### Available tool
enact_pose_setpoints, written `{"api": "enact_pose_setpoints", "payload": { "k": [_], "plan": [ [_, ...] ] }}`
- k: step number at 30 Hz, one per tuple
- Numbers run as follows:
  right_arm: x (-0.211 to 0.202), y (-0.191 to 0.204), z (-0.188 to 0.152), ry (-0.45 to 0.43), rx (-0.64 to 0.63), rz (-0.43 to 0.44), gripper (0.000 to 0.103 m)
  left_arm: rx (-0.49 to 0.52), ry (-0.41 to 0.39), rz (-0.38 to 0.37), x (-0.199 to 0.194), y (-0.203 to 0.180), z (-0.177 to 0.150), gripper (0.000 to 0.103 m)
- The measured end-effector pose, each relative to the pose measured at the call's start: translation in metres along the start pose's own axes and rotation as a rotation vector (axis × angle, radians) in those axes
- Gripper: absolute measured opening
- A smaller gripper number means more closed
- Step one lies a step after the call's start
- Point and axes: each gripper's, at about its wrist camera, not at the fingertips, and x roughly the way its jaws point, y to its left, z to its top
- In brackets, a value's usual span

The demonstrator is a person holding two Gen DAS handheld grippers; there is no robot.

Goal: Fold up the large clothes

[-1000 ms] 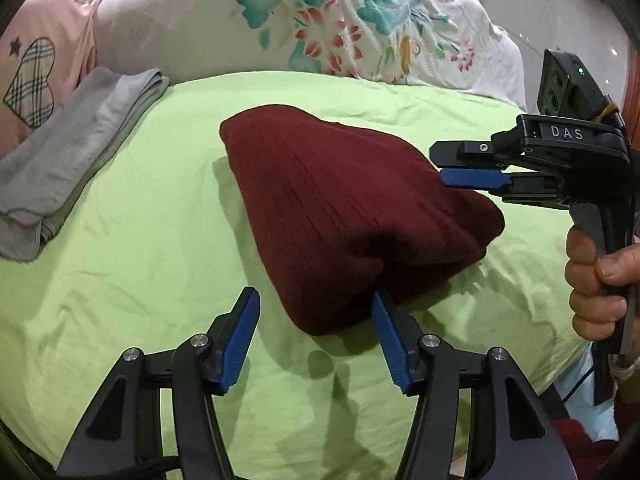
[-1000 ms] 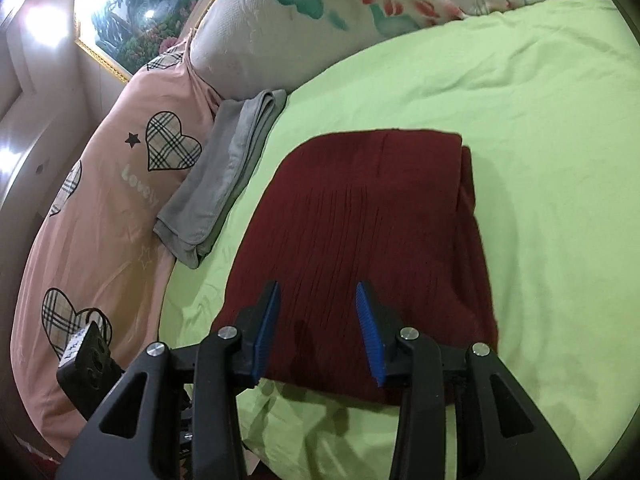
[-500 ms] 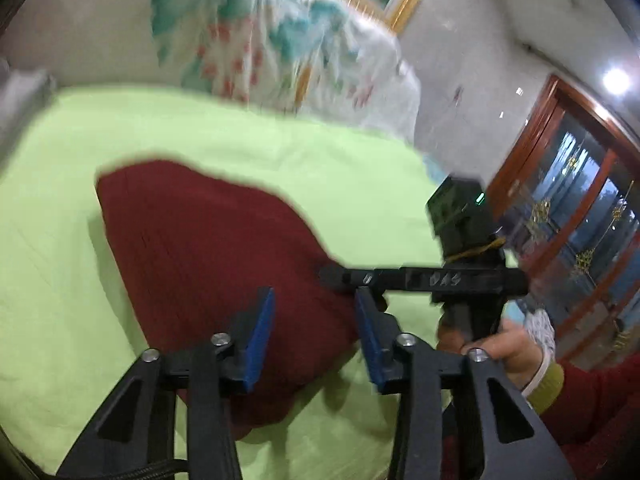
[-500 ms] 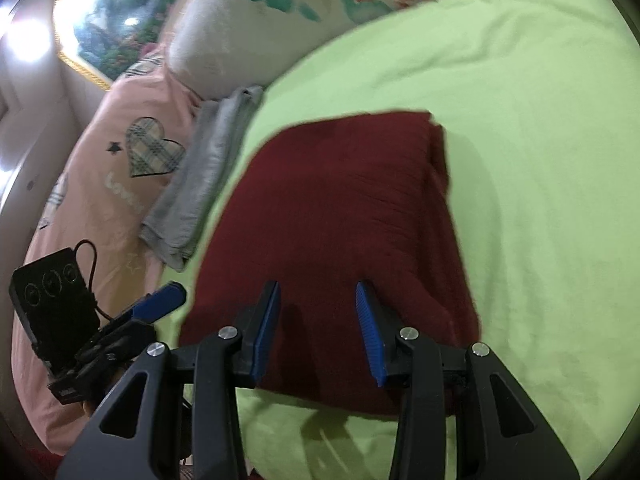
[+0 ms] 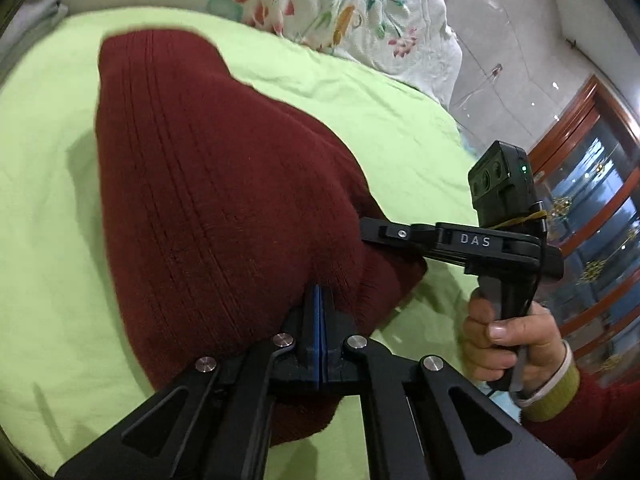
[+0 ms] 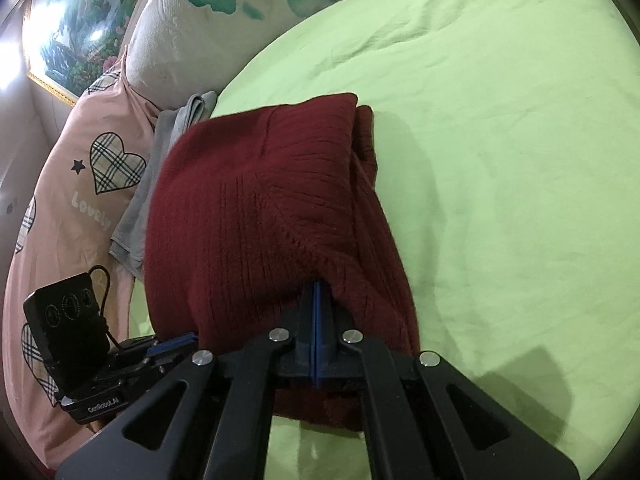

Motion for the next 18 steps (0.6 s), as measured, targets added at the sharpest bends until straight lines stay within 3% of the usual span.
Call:
{"api": "enact_pose_setpoints", "payload": {
  "k": [3, 8, 11, 14, 18],
  "plan": [
    [-0.001, 0.005, -0.003, 0.011, -0.024, -0.013, 0.000, -0.029, -0.026, -0.028, -0.013, 0.011, -0.005, 0.001],
    [-0.011, 0.019, -0.006, 0.023, -0.104, -0.128, 0.000, -0.061, -0.034, -0.032, -0.017, 0.015, -0.001, 0.001],
    [-0.030, 0.031, 0.001, -0.035, -0.113, -0.075, 0.003, 0.016, -0.081, 0.047, -0.037, -0.007, 0.002, 0.001],
    [-0.041, 0.044, 0.022, -0.097, -0.130, -0.070, 0.003, 0.053, -0.128, 0.047, -0.056, -0.017, 0.004, 0.001],
    [-0.014, 0.058, 0.045, -0.062, -0.176, -0.071, 0.003, 0.007, -0.098, 0.087, -0.047, -0.002, 0.003, 0.001]
  ]
}}
